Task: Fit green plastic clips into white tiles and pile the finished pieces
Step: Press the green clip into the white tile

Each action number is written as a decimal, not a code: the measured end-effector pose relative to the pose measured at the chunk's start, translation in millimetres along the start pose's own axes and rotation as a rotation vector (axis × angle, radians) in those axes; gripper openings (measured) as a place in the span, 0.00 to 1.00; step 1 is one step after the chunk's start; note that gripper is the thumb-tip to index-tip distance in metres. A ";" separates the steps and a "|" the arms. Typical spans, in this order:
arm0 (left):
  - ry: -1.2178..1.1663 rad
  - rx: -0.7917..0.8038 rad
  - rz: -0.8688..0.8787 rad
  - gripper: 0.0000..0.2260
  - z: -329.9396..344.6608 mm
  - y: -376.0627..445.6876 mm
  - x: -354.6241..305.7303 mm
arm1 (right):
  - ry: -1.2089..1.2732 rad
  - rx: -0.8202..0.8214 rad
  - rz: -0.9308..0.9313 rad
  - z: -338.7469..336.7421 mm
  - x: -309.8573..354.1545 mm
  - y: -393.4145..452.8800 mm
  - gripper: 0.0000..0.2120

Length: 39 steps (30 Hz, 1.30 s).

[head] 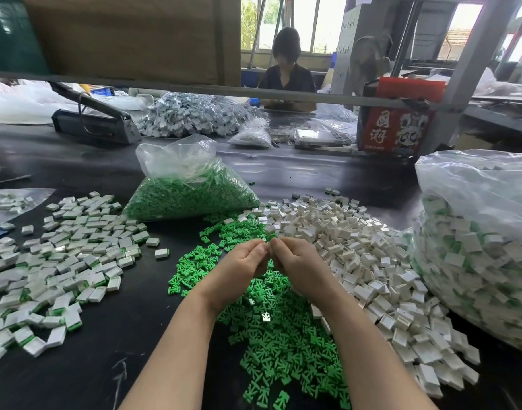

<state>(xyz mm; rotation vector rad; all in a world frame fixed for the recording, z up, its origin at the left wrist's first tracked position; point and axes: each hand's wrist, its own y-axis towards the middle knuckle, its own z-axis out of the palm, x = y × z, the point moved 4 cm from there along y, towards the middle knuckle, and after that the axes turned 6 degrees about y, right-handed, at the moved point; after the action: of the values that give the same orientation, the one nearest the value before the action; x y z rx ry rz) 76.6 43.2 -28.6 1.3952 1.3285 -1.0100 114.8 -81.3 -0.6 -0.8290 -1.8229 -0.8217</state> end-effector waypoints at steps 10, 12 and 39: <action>0.016 -0.003 -0.050 0.20 4.9 -1.6 -5.7 | -0.332 -0.037 -0.041 10.0 5.5 -3.9 0.19; 0.036 -0.017 -0.059 0.20 7.5 -0.4 -4.0 | -0.349 -0.055 -0.029 9.8 2.6 -4.1 0.20; 0.105 0.100 -0.090 0.17 10.0 3.4 7.3 | -0.448 -0.055 -0.039 5.7 -6.2 -3.3 0.24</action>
<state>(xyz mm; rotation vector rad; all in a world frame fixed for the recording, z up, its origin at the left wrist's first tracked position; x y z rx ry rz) 80.9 35.2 -37.7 1.4920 1.4461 -1.0887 111.4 -79.6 -8.8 -1.0813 -2.2195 -0.7545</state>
